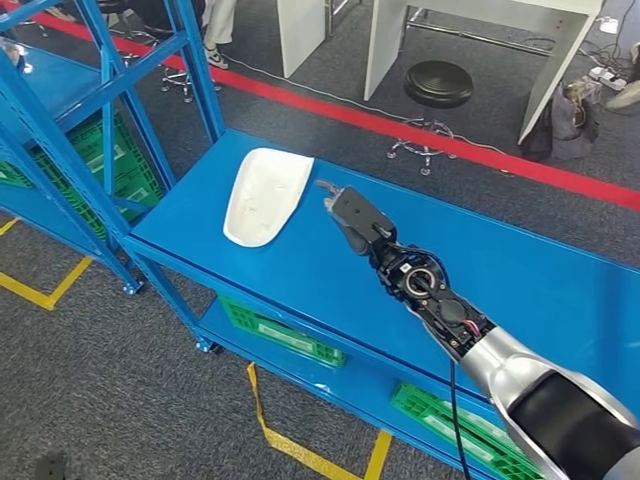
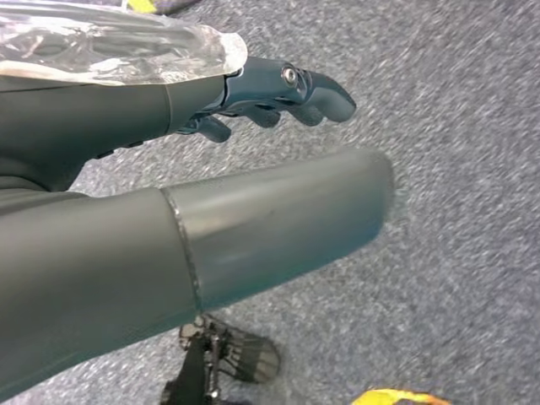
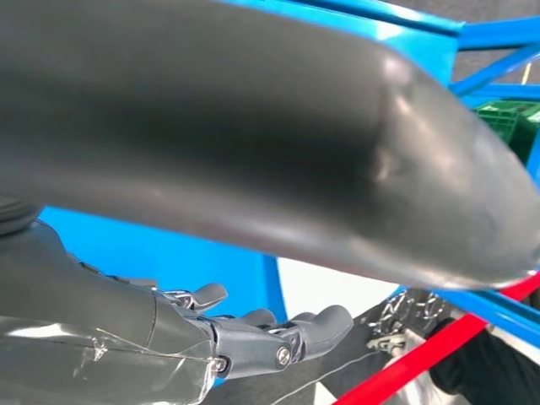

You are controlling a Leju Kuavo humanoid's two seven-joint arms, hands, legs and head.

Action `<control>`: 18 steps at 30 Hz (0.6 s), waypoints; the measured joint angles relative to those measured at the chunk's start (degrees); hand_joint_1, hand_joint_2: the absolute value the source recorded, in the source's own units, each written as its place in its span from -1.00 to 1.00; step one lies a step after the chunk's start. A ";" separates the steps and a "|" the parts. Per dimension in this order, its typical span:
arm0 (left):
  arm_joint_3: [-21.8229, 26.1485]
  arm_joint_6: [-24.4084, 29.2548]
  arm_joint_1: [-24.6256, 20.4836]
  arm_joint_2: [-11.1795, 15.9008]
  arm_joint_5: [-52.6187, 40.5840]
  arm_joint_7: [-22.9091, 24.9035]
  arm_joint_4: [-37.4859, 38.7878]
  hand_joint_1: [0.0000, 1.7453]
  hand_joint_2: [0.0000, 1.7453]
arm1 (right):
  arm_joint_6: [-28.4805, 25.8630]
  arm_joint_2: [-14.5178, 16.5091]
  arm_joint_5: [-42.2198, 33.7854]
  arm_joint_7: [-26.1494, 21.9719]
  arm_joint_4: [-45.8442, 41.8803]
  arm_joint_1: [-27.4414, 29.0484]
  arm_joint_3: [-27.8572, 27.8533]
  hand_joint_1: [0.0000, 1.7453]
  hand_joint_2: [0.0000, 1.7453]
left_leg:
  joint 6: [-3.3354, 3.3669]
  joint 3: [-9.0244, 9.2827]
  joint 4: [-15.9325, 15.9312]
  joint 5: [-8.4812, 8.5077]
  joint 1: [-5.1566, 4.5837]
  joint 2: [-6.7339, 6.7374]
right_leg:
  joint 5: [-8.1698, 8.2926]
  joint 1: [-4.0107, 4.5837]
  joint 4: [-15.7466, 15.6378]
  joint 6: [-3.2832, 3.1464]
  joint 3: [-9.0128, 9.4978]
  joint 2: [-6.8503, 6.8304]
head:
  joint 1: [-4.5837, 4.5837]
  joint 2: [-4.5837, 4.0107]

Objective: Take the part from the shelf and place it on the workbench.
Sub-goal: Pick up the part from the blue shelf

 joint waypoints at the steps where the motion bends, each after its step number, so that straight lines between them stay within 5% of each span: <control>1: 0.00 -0.01 0.03 0.03 -0.08 0.01 0.00 -1.00 -1.00 | 0.00 0.02 0.00 0.01 0.02 -0.06 0.00 -1.00 -1.00 | -0.28 -0.21 0.50 -0.39 -0.02 0.48 | 0.16 -0.13 -0.38 -0.24 0.29 -0.32 | -0.06 0.00; 3: 0.00 0.01 -0.20 0.13 -0.21 0.02 0.00 -1.00 -1.00 | 0.00 0.04 0.00 0.11 0.03 -0.23 0.01 -1.00 -1.00 | -0.96 -2.42 4.91 -2.75 0.02 2.18 | 0.39 -0.41 -1.06 -0.71 0.80 -1.12 | -0.30 -0.01; 5: 0.00 0.01 -0.32 0.05 -0.25 0.03 0.00 -1.00 -1.00 | 0.00 0.04 -0.03 0.29 0.11 -0.32 0.01 -1.00 -1.00 | -1.69 -6.81 13.01 -5.98 0.40 3.34 | 0.32 -0.37 -1.13 -0.91 0.86 -1.93 | -0.49 -0.01; 7: 0.00 0.00 -0.10 -0.04 -0.25 0.05 0.00 -1.00 -1.00 | 0.03 0.04 -0.06 0.42 0.19 -0.27 0.08 -1.00 -1.00 | -2.25 -9.51 17.24 -6.48 0.97 3.68 | 0.20 -0.41 -1.12 -0.86 0.85 -2.57 | -0.54 0.00; 8: 0.00 0.01 -0.03 -0.04 -0.25 0.06 0.00 -1.00 -1.00 | 0.05 0.05 -0.07 0.44 0.19 -0.25 0.15 -1.00 -1.00 | -2.47 -9.07 15.87 -5.13 1.25 3.88 | 0.11 -0.46 -1.11 -0.74 0.92 -2.84 | -0.56 0.00; 10: 0.00 0.00 -0.08 -0.01 -0.25 0.07 0.00 -1.00 -1.00 | 0.07 0.05 -0.08 0.46 0.19 -0.32 0.29 -1.00 -1.00 | -2.87 -5.21 7.70 -1.07 1.68 5.09 | -0.24 -0.57 -0.99 -0.21 1.17 -3.40 | -0.59 0.00; 12: 0.00 -0.01 -0.21 -0.04 -0.26 0.07 0.00 -1.00 -1.00 | 0.01 0.04 -0.07 0.48 0.19 -0.50 0.34 -1.00 -1.00 | -2.60 -2.01 1.31 1.03 1.56 6.06 | -0.74 -0.40 -0.73 0.54 1.28 -3.83 | -0.55 0.00; 16: 0.00 0.01 -0.28 0.01 -0.29 0.06 0.00 -1.00 -1.00 | 0.10 0.04 -0.14 0.64 0.22 -0.74 0.46 -1.00 -1.00 | -0.60 -1.30 0.23 0.81 0.95 5.22 | -1.72 -0.55 -0.26 1.92 1.37 -4.18 | 0.13 0.00; 18: 0.00 0.01 -0.48 0.09 -0.29 0.05 0.00 -1.00 -1.00 | 0.24 0.03 -0.20 0.67 0.31 -0.91 0.54 -1.00 -1.00 | 0.25 -0.95 0.04 0.78 0.92 4.68 | -4.23 -0.86 3.79 2.31 -0.37 -3.27 | 0.23 0.00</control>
